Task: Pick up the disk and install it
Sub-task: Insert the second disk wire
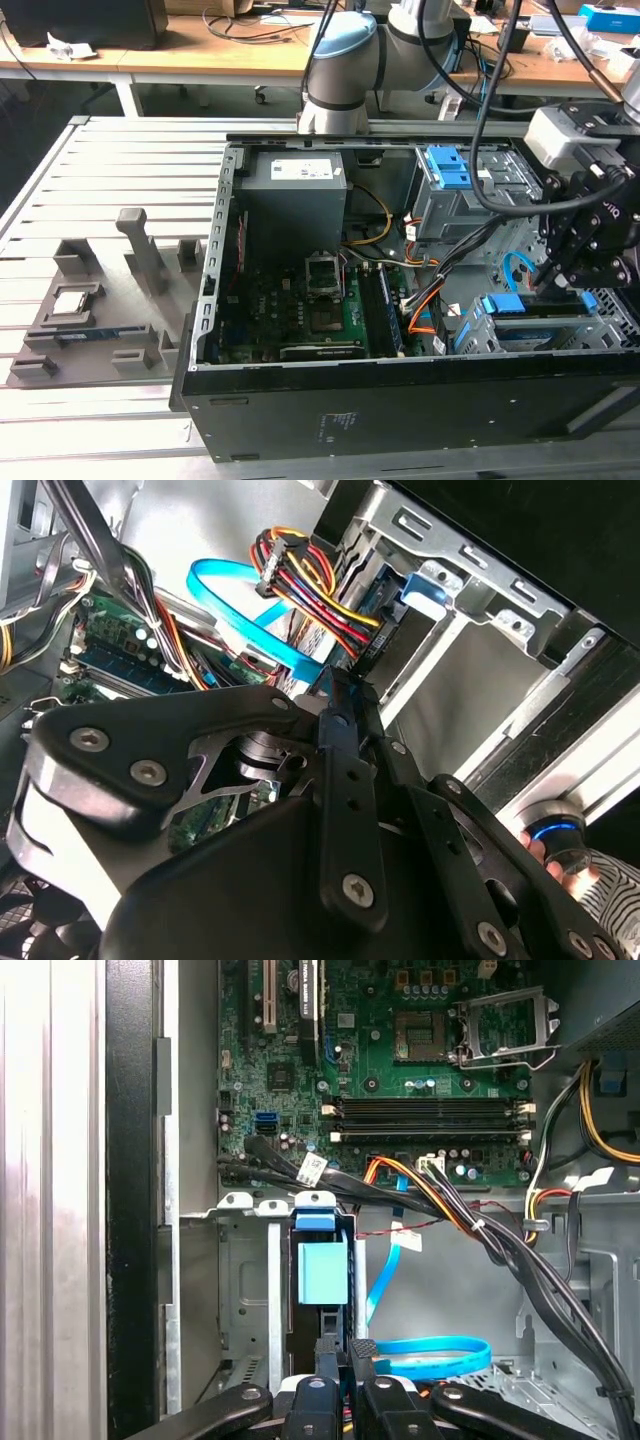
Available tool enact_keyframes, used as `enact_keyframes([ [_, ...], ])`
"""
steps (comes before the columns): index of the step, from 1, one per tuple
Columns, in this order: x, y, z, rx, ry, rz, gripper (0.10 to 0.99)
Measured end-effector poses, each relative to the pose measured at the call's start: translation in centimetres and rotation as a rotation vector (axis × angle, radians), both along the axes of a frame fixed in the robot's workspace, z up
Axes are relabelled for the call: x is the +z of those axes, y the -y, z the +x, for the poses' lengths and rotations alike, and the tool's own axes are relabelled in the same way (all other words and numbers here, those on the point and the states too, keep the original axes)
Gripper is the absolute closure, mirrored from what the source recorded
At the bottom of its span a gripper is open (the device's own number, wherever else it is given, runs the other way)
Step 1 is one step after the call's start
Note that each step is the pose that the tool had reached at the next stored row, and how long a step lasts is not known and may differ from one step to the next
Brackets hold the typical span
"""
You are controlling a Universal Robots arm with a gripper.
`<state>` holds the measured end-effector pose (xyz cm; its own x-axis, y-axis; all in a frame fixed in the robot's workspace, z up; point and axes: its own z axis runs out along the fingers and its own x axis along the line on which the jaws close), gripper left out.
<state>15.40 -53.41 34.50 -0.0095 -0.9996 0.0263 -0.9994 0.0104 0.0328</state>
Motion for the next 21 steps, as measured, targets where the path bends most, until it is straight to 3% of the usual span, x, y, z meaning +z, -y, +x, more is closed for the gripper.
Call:
enact_keyframes([
  [4,0.01,0.00,-0.68,0.000,0.0002,0.000,0.925],
  [14,-0.05,0.36,-1.09,0.001,0.0002,0.002,0.925],
  [15,-0.06,0.36,-0.96,0.002,0.0002,0.005,0.925],
  [16,-0.06,0.39,-0.62,0.008,0.0003,0.040,0.925],
  [17,0.26,1.06,-0.59,0.010,0.0001,0.040,0.925],
  [21,0.21,1.07,-0.33,0.010,-0.0019,0.040,0.925],
])
